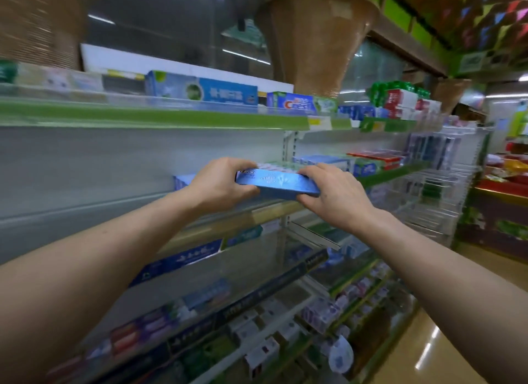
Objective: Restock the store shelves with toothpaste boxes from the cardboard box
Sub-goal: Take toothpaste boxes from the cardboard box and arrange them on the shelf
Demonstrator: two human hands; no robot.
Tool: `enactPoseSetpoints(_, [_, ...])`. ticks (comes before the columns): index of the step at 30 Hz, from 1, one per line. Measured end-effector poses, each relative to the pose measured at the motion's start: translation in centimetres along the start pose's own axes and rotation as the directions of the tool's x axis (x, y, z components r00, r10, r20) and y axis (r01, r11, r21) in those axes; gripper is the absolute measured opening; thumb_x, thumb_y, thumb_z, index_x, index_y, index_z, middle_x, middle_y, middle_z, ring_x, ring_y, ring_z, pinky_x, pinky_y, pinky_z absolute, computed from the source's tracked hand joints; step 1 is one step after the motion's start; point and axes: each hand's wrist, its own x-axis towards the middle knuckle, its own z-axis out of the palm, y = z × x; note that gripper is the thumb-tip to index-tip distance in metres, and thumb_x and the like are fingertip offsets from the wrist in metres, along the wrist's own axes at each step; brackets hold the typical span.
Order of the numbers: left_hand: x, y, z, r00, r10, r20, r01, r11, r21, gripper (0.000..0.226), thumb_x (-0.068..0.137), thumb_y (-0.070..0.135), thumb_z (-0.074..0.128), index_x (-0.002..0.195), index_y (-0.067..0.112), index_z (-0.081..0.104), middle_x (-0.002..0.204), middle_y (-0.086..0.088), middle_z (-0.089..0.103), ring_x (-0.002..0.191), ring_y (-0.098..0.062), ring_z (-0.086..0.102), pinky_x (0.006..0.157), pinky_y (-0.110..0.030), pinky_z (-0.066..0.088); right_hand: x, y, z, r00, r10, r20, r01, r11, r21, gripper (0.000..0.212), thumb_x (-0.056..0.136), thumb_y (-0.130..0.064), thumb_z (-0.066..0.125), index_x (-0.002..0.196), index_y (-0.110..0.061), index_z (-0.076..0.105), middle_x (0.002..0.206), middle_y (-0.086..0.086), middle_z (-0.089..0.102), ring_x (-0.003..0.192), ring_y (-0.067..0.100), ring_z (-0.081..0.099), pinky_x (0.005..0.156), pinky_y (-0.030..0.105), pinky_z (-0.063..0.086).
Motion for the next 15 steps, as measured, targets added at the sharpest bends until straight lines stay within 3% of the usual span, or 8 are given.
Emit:
enactPoseSetpoints(2, [0.1,-1.3,-0.8,0.999,-0.039,-0.038,0.04,0.999,0.029,0.034,0.081,0.027,0.069,0.115,0.023,0.066,0.089,-0.001,0.063,0.082,-0.029,0.057,0.064,-0.025,0.035,1.7,-0.3,1.2,0.999,-0.037,0.001,0.037,0.998,0.056,0.044,0.088,-0.039,0.059,0.129,-0.024,0.051,0.119,0.002,0.058,0.111,0.025,0.052,0.091,0.04,0.04])
enactPoseSetpoints(6, [0.3,-3.1,-2.1,0.987,-0.141,-0.072,0.141,0.99,-0.008,0.03,0.081,0.021,0.071,0.111,0.02,0.067,0.097,-0.007,0.07,0.088,-0.027,0.064,0.077,-0.034,0.052,5.0,0.7,2.8,0.999,-0.028,-0.022,0.03,0.993,0.114,0.043,0.086,-0.047,0.058,0.125,-0.028,0.053,0.114,-0.001,0.059,0.107,0.022,0.052,0.094,0.041,0.04])
enactPoseSetpoints(8, [0.6,-3.7,-2.6,0.979,-0.19,-0.073,0.188,0.981,-0.038,0.025,0.083,0.02,0.07,0.107,0.02,0.066,0.098,-0.009,0.071,0.091,-0.028,0.066,0.078,-0.037,0.053,6.5,1.9,3.4,1.0,0.01,-0.001,-0.009,0.972,0.235,0.048,0.085,-0.049,0.06,0.127,-0.028,0.052,0.118,-0.001,0.056,0.109,0.021,0.051,0.095,0.042,0.041])
enactPoseSetpoints(10, [1.0,-4.1,-2.9,0.966,-0.244,-0.089,0.242,0.97,-0.033,0.022,0.085,0.021,0.069,0.106,0.022,0.065,0.099,-0.007,0.07,0.088,-0.025,0.065,0.072,-0.029,0.051,7.8,3.1,3.6,0.997,0.018,0.07,-0.047,0.894,0.445,0.053,0.084,-0.048,0.064,0.131,-0.027,0.05,0.123,-0.001,0.052,0.109,0.019,0.052,0.095,0.04,0.045])
enactPoseSetpoints(13, [1.5,-4.7,-2.8,0.933,-0.344,-0.101,0.331,0.935,-0.126,0.02,0.086,0.022,0.068,0.106,0.023,0.063,0.099,-0.004,0.065,0.08,-0.017,0.059,0.063,-0.02,0.046,9.4,3.9,4.1,0.99,-0.009,0.141,-0.086,0.754,0.651,0.045,0.088,-0.039,0.063,0.13,-0.028,0.051,0.12,-0.005,0.049,0.093,0.014,0.056,0.075,0.03,0.048])
enactPoseSetpoints(15, [1.8,-4.8,-2.6,0.908,-0.403,-0.115,0.382,0.909,-0.165,0.019,0.086,0.02,0.068,0.104,0.025,0.062,0.094,0.0,0.062,0.076,-0.011,0.056,0.064,-0.019,0.046,10.3,4.1,4.6,0.99,-0.003,0.142,-0.106,0.648,0.754,0.037,0.091,-0.031,0.061,0.127,-0.021,0.055,0.112,-0.001,0.055,0.088,0.018,0.058,0.069,0.031,0.05])
